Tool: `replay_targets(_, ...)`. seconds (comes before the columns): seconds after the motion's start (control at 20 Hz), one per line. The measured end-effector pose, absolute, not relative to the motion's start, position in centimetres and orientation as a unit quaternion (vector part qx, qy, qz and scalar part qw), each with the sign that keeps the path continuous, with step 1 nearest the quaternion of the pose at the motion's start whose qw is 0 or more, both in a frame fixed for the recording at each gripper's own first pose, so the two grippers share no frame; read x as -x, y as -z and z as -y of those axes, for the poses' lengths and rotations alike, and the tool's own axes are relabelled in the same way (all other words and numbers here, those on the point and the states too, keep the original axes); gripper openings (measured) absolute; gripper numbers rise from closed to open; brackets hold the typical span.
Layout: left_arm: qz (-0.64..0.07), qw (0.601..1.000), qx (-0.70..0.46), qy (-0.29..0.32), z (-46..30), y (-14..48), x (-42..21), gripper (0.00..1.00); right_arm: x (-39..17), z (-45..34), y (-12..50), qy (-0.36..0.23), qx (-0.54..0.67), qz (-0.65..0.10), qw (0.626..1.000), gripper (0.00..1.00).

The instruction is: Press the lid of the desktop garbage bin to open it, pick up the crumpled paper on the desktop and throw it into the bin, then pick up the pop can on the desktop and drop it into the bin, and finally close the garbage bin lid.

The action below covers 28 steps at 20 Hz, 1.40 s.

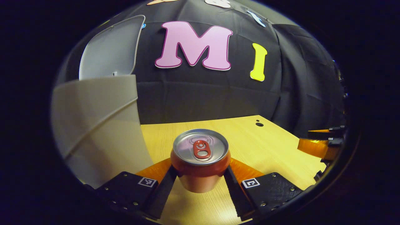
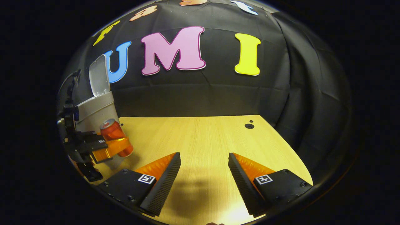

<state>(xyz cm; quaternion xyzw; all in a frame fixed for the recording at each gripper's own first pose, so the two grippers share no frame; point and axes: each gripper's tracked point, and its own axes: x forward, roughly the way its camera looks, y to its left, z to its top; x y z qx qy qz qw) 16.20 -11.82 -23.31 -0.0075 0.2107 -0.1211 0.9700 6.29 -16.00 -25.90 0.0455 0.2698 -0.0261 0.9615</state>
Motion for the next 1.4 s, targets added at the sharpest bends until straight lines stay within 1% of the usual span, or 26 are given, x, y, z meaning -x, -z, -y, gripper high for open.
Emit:
replay_targets(0.2, -0.191, 0.971, 0.001, 0.143, 11.4, 16.2, -15.5, 0.84, -6.1, 14.6, 23.6, 0.011, -0.036, -0.265, 0.963, 0.99)
replay_targets(0.25, -0.183, 0.972, 0.003, 0.145, 11.1, 14.4, -15.5, 0.86, -6.2, 14.1, 22.9, 0.006, -0.038, -0.263, 0.964, 0.99)
replay_targets(0.3, -0.177, 0.973, 0.006, 0.145, 10.8, 12.8, -15.5, 0.84, -6.2, 13.6, 22.1, 0.001, -0.040, -0.260, 0.965, 0.99)
replay_targets(0.35, -0.172, 0.974, 0.010, 0.144, 10.4, 11.4, -15.5, 0.84, -6.3, 13.2, 21.2, -0.003, -0.042, -0.257, 0.966, 0.99)
replay_targets(0.65, -0.133, 0.987, 0.004, 0.092, 5.5, 5.1, -16.0, 0.84, -7.9, 11.2, 14.7, -0.021, -0.042, -0.212, 0.976, 0.99)
replay_targets(0.9, -0.115, 0.993, 0.002, 0.037, 0.4, 3.7, -15.3, 0.84, -7.8, 10.1, 10.7, -0.031, -0.035, -0.186, 0.982, 0.99)
replay_targets(1.05, -0.118, 0.993, 0.009, 0.014, -2.7, 4.6, -14.7, 0.84, -6.8, 9.5, 9.0, -0.029, -0.032, -0.174, 0.984, 0.99)
replay_targets(1.15, -0.118, 0.993, 0.013, 0.003, -4.5, 5.0, -14.8, 0.84, -6.2, 9.1, 7.8, -0.025, -0.028, -0.162, 0.986, 0.99)
replay_targets(1.35, -0.120, 0.993, 0.016, -0.001, -6.9, 6.0, -15.5, 0.84, -5.0, 7.6, 7.3, -0.029, -0.028, -0.164, 0.986, 0.99)
replay_targets(1.4, -0.124, 0.992, 0.014, 0.000, -7.3, 6.4, -15.8, 0.86, -4.7, 7.4, 6.9, -0.027, -0.027, -0.161, 0.986, 0.99)
